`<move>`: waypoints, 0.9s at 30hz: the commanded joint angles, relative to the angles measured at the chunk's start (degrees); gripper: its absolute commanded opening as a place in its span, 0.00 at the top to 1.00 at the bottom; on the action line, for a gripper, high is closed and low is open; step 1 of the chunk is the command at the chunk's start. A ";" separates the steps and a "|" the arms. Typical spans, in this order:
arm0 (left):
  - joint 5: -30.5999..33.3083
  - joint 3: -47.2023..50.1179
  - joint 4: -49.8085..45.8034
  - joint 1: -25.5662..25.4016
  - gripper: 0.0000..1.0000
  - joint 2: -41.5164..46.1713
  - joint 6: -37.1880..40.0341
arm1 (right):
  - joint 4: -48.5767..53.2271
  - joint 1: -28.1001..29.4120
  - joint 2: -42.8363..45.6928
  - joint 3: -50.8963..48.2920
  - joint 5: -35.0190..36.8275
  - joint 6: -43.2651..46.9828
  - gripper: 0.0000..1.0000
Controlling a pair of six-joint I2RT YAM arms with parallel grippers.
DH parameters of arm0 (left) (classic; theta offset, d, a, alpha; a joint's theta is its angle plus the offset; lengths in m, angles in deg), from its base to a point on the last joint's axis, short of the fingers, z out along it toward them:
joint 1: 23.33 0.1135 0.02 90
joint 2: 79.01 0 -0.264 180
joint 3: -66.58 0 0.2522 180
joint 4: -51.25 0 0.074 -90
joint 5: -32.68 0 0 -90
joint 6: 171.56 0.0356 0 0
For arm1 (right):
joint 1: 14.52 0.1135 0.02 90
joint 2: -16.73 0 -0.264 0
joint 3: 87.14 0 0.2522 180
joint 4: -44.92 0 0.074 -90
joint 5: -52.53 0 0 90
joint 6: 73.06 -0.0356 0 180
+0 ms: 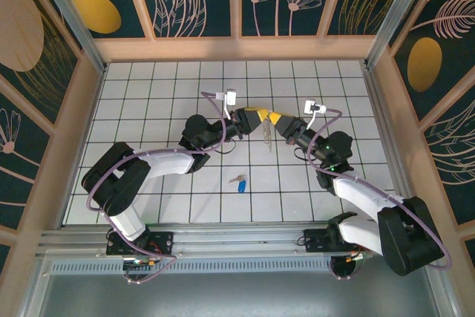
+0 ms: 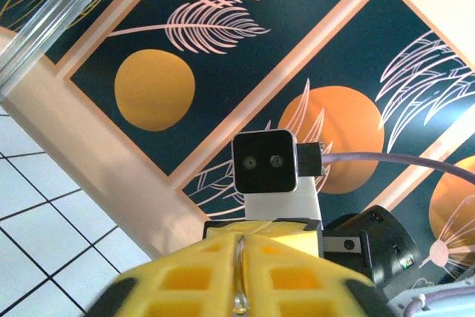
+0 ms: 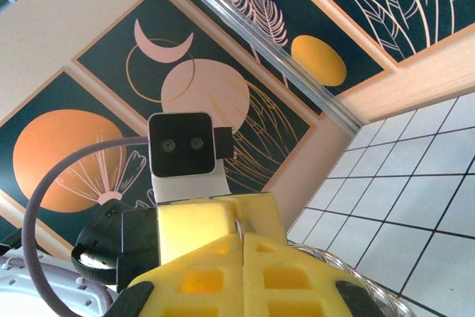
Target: Put the keys on the keyring
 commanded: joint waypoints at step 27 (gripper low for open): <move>-19.49 -17.58 -31.73 2.61 1.00 2.79 22.94 | 12.90 -11.86 7.11 5.13 -18.58 10.32 0.55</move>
